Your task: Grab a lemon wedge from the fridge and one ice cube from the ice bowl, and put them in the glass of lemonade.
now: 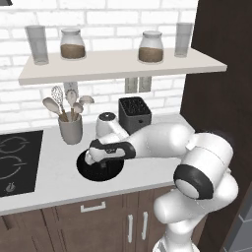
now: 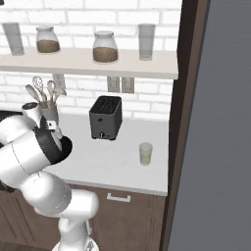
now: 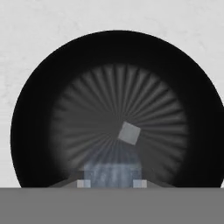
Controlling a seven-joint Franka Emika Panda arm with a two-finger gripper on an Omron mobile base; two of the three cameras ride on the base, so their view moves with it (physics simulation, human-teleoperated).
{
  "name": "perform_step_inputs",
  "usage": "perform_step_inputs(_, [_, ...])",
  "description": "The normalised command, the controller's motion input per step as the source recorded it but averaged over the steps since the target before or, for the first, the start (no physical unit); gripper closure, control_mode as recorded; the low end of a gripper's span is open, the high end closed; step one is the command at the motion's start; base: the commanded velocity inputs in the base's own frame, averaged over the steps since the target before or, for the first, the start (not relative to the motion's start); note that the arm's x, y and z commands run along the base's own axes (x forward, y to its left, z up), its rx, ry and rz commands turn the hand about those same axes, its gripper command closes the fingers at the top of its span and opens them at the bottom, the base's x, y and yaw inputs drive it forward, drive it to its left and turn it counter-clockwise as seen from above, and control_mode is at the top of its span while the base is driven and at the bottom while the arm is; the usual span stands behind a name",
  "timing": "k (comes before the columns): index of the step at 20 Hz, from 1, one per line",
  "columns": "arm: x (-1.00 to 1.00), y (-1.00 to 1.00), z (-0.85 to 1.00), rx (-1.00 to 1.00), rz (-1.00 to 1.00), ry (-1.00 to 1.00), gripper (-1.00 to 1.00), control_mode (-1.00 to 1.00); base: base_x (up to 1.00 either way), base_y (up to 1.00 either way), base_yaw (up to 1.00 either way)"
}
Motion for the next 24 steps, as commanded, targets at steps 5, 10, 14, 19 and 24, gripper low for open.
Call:
perform_step_inputs(5, [-0.02, -0.04, 0.25, 0.05, 0.0, -0.14, 1.0, -1.0, 0.0, 0.0, 0.0])
perform_step_inputs(10, [-0.11, -0.06, 0.43, -0.06, -0.01, -0.06, 1.0, -1.0, 0.0, 0.0, 0.0])
perform_step_inputs(14, [0.0, -0.54, 0.56, -0.11, -0.07, 0.0, 1.0, -1.0, 0.0, 0.0, 0.0])
perform_step_inputs(19, [0.0, -0.81, 0.88, -0.12, -0.11, 0.0, 1.0, -1.0, 0.0, 0.0, 0.0])
perform_step_inputs(24, [0.0, -0.99, 0.35, -0.04, -0.13, 0.0, 1.0, -1.0, 0.0, 0.0, 0.0])
